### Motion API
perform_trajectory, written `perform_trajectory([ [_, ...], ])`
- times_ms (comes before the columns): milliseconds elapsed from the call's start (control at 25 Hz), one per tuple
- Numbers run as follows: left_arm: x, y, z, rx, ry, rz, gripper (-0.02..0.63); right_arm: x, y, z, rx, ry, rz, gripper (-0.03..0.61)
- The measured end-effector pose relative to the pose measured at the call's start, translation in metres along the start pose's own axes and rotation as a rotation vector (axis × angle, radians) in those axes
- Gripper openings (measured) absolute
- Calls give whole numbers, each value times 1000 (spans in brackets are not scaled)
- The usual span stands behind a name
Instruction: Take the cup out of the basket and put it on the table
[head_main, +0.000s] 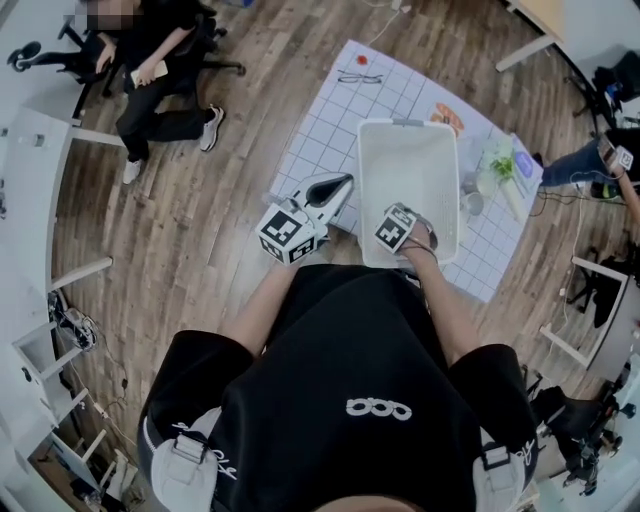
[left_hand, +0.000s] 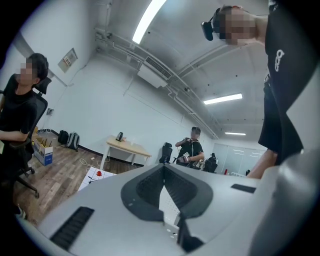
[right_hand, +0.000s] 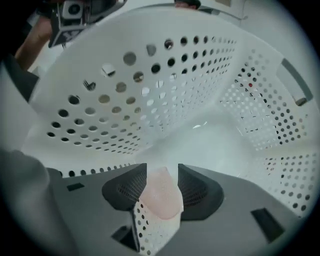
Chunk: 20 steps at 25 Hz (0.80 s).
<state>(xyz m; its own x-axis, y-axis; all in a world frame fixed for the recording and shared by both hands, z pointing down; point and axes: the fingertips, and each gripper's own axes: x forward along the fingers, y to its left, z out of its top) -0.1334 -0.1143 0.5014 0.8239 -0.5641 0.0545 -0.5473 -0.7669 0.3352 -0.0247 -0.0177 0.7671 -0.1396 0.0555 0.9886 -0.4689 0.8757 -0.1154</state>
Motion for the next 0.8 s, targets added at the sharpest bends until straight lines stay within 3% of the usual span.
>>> perform_trajectory([
  [320,-19,25,7,-4,9,-23,8,32,3,-19,56,164,50,193],
  [520,-23,32,8,-3,17,-37,8,41,-4,-38,33,243,10,190],
  [800,-22,29,7,-6,33,-74,8,43,-25,-54,-3,295,-99,89],
])
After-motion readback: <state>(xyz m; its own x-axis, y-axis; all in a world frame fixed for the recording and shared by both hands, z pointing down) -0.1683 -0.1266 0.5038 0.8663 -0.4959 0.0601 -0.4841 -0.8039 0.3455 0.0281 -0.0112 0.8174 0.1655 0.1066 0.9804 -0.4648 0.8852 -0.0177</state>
